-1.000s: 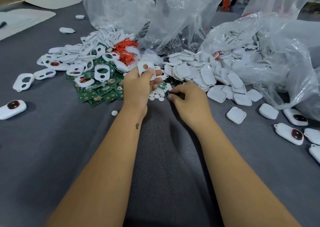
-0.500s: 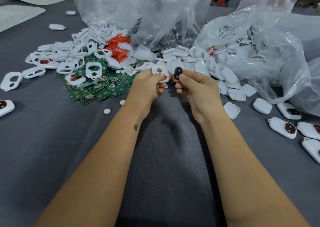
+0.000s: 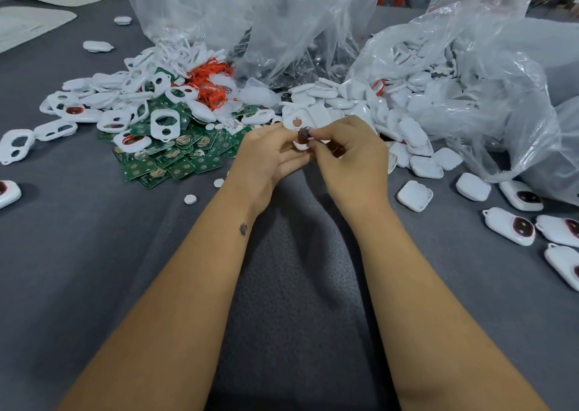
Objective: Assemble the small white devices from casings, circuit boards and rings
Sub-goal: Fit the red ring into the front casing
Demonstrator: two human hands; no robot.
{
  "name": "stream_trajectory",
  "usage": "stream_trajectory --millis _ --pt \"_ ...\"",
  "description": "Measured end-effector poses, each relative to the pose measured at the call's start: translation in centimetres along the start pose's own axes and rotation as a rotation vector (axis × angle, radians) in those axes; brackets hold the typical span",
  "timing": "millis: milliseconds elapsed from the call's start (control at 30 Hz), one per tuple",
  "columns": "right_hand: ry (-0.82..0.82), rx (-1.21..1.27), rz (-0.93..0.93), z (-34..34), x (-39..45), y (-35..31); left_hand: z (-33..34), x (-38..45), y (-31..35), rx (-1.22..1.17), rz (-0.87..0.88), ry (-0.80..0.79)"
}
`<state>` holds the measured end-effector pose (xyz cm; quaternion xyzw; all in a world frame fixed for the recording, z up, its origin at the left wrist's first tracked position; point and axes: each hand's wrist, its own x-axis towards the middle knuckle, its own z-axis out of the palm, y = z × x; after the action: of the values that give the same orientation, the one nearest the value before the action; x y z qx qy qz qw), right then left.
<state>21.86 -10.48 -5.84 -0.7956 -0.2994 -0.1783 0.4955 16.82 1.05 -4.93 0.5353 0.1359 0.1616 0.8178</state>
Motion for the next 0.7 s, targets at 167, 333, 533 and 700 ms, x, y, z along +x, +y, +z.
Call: stream_trajectory --millis 167,333,533,700 --pt "-0.002 -0.111 -0.122 0.08 -0.06 -0.02 -0.11 -0.03 0.03 0.023 0.009 -0.034" --pt "-0.012 -0.129 -0.183 0.1 -0.08 -0.18 -0.34 0.02 -0.45 0.084 0.07 -0.04" --pt "-0.096 0.06 0.024 0.25 -0.21 -0.45 -0.77 0.04 -0.46 0.033 0.116 -0.006" --pt "-0.127 0.049 0.022 0.2 -0.27 -0.46 -0.66 0.03 -0.45 0.006 0.113 0.022"
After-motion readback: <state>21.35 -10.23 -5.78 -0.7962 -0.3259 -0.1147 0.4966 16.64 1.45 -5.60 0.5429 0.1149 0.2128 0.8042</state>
